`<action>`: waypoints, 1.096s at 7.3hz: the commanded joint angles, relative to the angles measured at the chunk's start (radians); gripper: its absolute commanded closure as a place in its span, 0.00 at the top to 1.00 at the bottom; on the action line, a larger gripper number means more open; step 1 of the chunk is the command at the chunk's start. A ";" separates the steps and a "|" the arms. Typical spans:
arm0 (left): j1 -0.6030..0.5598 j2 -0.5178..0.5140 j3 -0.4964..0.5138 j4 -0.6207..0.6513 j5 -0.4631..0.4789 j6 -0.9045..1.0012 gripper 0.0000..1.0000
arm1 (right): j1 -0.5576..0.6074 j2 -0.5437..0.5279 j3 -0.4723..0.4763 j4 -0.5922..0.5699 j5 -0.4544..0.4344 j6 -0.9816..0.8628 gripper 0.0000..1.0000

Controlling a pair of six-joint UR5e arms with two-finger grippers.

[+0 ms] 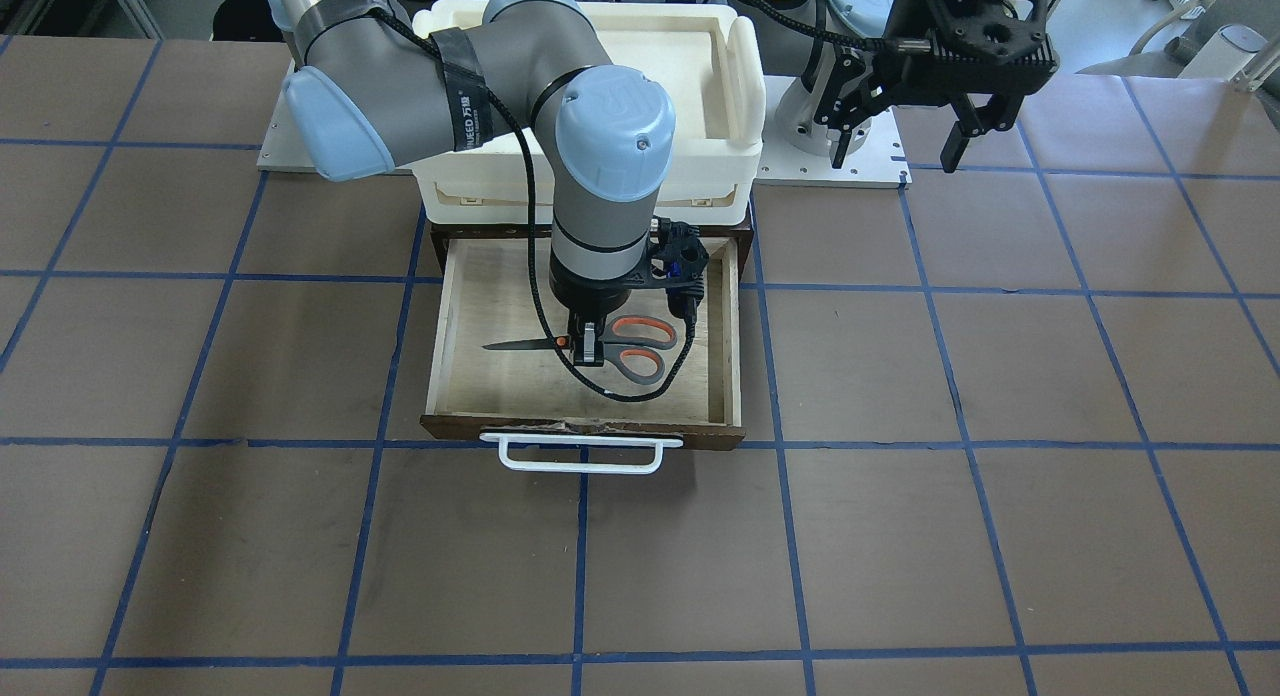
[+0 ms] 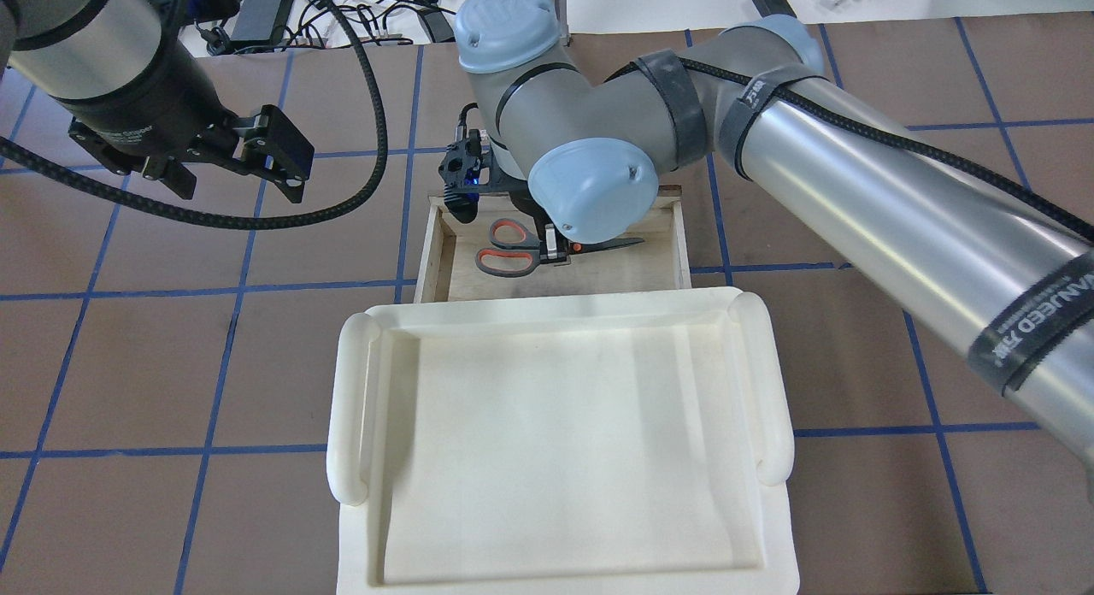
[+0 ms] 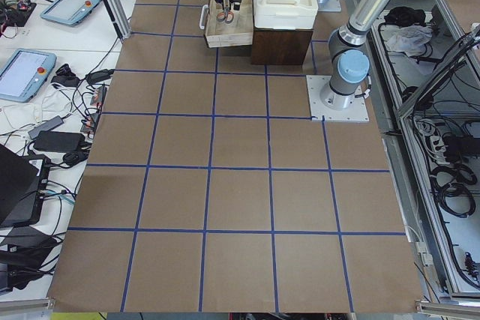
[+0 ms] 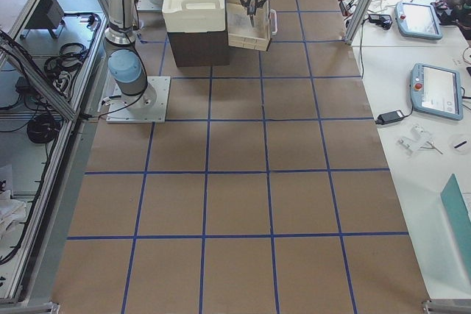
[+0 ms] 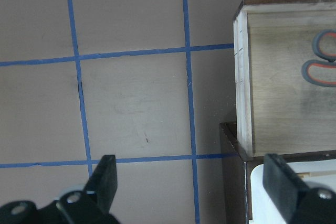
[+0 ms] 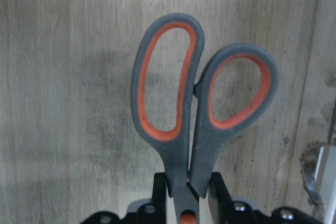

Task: Put scissors in drawer and close it
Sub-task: 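Lower the scissors into the drawer and open the right gripper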

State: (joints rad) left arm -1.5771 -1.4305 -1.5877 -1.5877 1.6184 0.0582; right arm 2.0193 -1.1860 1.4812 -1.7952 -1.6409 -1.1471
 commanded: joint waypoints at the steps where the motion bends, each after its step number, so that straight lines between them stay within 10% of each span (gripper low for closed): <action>1: 0.000 -0.001 0.000 0.000 0.000 0.000 1.00 | 0.009 0.006 0.008 -0.006 0.000 0.007 0.13; 3: 0.000 -0.002 0.000 0.002 -0.002 0.000 1.00 | 0.009 -0.001 0.024 -0.006 0.001 0.032 0.79; 5: 0.000 -0.001 0.002 0.002 0.000 0.000 1.00 | 0.007 -0.020 0.016 -0.024 0.000 0.055 0.99; 8: -0.003 -0.010 -0.005 0.005 -0.005 0.002 1.00 | -0.118 -0.145 0.016 -0.015 0.001 0.484 1.00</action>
State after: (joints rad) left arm -1.5786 -1.4359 -1.5893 -1.5827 1.6159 0.0583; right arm 1.9619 -1.2855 1.4970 -1.8157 -1.6432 -0.8692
